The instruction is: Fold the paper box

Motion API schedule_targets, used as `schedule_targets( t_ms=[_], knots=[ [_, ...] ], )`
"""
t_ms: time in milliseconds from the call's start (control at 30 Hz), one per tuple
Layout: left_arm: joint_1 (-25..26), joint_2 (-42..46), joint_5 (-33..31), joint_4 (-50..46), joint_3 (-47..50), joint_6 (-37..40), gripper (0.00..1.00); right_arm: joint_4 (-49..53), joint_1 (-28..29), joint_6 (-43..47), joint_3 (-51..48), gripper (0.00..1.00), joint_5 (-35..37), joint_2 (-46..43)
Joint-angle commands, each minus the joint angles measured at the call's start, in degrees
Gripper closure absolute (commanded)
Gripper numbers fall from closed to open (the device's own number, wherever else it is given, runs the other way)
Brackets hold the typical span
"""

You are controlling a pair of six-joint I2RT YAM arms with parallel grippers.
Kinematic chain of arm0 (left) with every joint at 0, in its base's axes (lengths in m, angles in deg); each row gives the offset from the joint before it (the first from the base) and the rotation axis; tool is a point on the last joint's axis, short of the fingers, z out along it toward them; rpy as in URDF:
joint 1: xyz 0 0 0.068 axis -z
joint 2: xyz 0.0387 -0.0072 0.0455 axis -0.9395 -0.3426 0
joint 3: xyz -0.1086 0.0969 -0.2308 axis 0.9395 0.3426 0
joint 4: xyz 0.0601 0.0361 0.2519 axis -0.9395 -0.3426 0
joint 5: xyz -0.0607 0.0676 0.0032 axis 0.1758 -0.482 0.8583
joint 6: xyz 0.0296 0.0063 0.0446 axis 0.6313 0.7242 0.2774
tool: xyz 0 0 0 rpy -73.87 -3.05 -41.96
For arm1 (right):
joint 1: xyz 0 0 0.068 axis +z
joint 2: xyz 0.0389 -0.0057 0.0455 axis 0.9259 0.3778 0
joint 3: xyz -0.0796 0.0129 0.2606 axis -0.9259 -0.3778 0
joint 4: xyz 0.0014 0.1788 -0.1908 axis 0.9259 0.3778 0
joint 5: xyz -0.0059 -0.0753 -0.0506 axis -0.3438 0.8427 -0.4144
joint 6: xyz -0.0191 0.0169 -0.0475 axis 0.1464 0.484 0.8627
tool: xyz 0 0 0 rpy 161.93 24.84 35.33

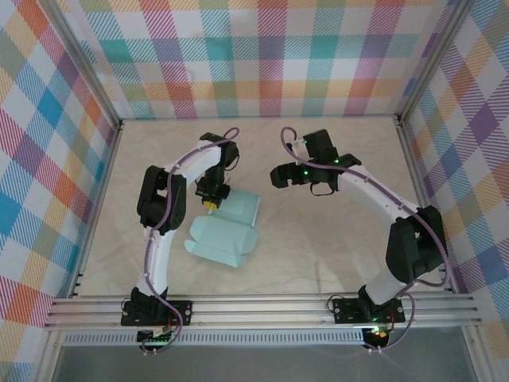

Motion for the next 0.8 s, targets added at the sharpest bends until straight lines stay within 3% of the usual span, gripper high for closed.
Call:
schedule_targets(
  t_ms=[0, 533, 767],
  knots=[
    [0.8, 0.0, -2.2, -2.6, -1.8, 0.2, 0.94, -1.0, -0.2, -0.7, 0.0, 0.09, -2.9, 1.0],
    [1.1, -0.4, -1.7, -11.5, 1.9, 2.3, 0.92, 0.2, -0.2, -1.5, 0.9, 0.09, -4.5, 3.4],
    [0.3, -6.2, -7.5, -12.3, -1.0, -2.2, 0.89, 0.4, -0.2, -1.5, 0.3, 0.09, -4.1, 3.3]
  ],
)
